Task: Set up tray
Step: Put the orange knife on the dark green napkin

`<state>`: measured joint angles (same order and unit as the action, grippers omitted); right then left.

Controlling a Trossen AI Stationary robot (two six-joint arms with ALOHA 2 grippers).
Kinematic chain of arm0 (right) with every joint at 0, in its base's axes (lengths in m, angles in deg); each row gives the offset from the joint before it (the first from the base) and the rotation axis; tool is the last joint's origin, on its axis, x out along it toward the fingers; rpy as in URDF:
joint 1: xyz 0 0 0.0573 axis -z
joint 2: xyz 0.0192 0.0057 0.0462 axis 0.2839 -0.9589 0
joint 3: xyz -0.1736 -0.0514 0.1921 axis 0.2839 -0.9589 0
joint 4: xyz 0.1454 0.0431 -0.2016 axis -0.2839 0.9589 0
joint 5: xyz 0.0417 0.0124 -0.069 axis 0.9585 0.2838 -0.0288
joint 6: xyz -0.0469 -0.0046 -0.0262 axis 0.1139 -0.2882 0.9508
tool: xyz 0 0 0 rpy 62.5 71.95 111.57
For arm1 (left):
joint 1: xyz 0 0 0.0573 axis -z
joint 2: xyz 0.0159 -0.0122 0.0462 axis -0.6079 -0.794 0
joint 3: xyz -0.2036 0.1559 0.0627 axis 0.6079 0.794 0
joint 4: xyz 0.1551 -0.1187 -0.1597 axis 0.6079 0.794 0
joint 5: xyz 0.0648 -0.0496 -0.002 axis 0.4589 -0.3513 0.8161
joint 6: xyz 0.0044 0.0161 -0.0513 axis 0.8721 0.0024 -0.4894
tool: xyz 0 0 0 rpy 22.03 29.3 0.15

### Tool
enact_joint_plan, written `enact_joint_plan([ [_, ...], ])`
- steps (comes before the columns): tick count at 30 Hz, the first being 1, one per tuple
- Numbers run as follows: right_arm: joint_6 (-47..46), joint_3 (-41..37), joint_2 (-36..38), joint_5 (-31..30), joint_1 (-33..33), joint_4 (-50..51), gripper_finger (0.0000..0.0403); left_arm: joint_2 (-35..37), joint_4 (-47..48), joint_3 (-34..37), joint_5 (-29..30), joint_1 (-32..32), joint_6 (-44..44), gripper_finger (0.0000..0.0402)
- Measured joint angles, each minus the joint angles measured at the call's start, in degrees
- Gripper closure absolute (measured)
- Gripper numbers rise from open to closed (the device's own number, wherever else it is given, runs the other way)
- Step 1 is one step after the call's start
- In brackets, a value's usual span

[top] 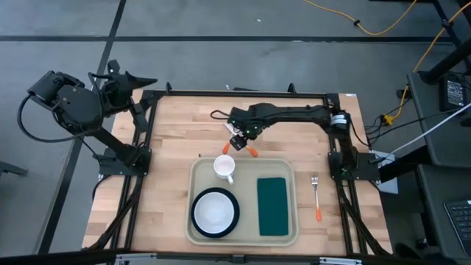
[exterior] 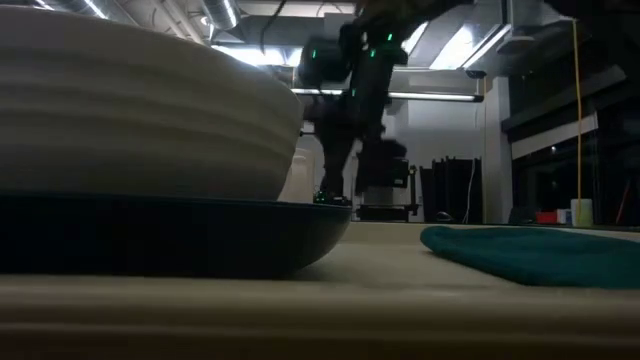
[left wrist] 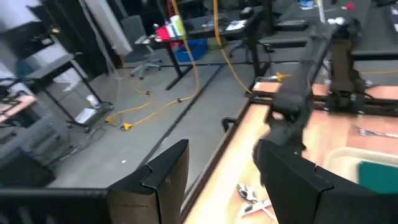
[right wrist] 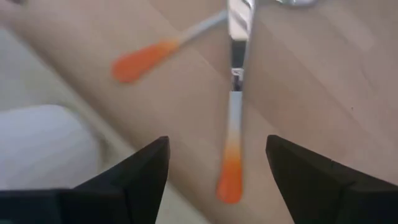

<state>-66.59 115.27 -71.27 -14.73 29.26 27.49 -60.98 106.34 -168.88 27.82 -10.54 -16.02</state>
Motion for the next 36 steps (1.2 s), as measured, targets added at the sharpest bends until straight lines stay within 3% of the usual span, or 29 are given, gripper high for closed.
enact_joint_plan([
  [5, 3.1, 0.0, -2.2, 0.0, 0.9, 0.4, 0.0130, 0.1, 0.0, 0.0, 3.9, 0.0, 0.0, 0.0215],
  [36, 7.2, 1.0, -6.6, 0.3, 3.5, -5.4, 0.0130, 0.2, -0.1, 0.0, 3.8, 0.0, 0.3, 0.0215],
])
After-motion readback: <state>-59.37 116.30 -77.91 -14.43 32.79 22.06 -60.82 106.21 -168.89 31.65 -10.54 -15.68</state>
